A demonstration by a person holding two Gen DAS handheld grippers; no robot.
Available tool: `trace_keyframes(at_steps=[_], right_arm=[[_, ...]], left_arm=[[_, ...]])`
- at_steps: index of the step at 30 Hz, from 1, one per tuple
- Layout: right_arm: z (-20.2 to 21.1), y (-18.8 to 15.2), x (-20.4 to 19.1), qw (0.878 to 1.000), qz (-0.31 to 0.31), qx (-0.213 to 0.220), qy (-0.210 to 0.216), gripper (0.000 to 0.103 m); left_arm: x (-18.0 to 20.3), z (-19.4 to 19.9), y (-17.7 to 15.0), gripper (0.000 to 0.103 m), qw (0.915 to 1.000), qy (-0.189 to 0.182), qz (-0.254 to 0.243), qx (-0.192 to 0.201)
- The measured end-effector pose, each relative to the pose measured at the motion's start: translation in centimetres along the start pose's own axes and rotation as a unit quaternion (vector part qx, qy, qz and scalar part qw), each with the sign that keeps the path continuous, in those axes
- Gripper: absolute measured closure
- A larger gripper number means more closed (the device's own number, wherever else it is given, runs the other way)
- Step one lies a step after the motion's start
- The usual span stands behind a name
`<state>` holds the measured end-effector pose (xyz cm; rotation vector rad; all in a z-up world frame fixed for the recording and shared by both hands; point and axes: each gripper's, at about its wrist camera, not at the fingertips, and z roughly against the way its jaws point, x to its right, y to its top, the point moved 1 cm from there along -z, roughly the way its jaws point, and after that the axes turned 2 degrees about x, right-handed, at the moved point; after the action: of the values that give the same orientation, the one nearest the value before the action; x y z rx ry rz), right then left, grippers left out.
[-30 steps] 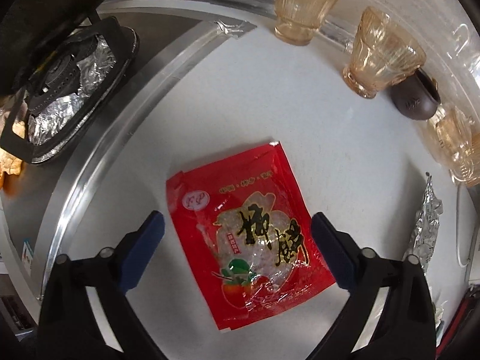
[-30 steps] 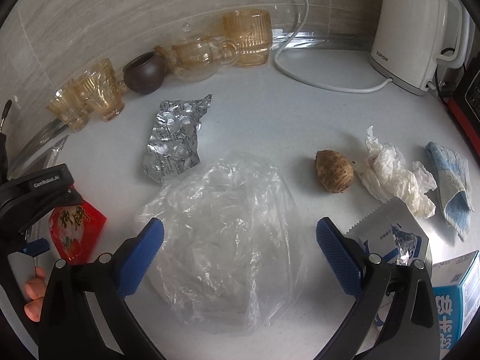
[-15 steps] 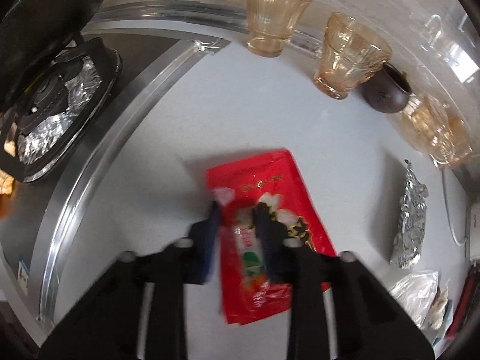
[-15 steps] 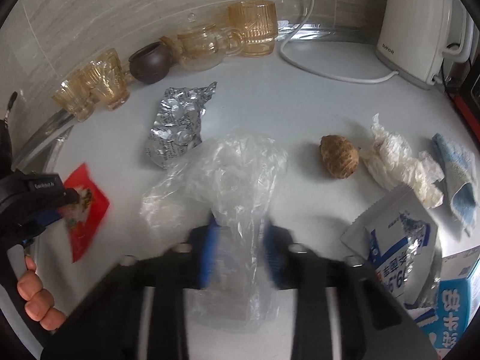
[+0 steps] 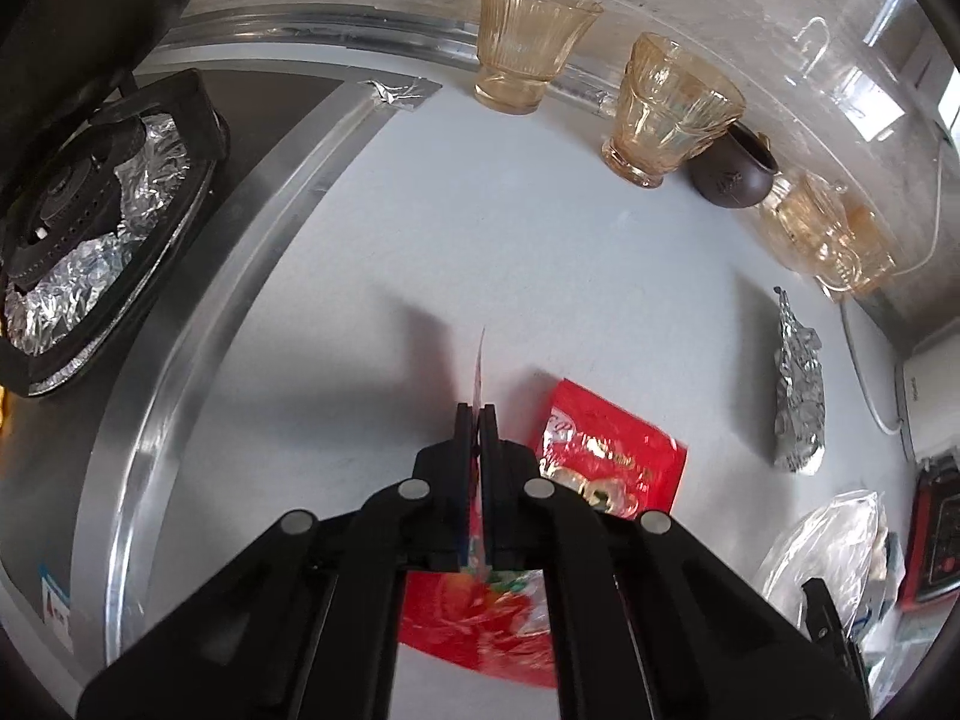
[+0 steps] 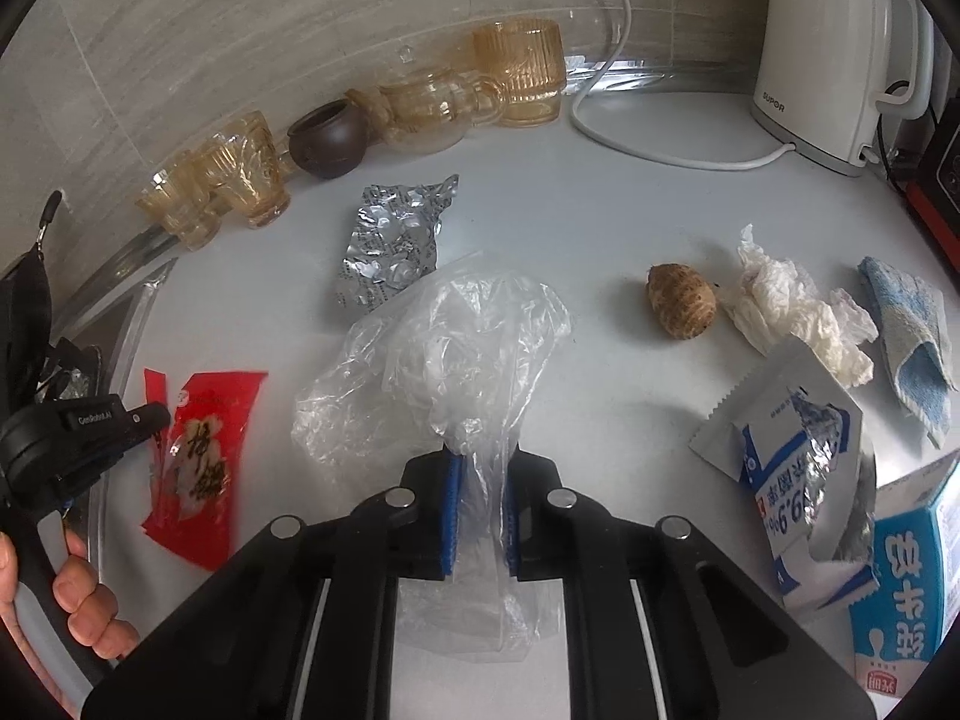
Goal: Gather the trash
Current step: 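Grasp the red snack wrapper with left tool while right tool grasps the clear plastic bag, then carry the red wrapper over the green basket and open left tool to drop it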
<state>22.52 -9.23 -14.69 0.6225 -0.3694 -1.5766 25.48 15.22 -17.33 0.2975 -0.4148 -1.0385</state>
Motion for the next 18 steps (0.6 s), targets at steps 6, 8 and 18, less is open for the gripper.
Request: trace_keyframes(at_steps=[6,8,18], right_arm=[[1.5,-0.9,-0.1,1.000,0.003,0.004,0.002,0.091],[2.2,-1.2,-0.2,1.000,0.007,0.007,0.003,0.091],[6.3,-4.1,0.2,1.000,0.018,0.013,0.011,0.091]], left_arm=[[-0.4,1.5,-0.9,0.102,0.9993,-0.032,-0.016,0.006],[-0.6,2.2,-1.2,0.102,0.9988,-0.043,-0.022,0.007],[-2.0,6.1,-3.6,0.102,0.9920,-0.111,-0.060,0.005]])
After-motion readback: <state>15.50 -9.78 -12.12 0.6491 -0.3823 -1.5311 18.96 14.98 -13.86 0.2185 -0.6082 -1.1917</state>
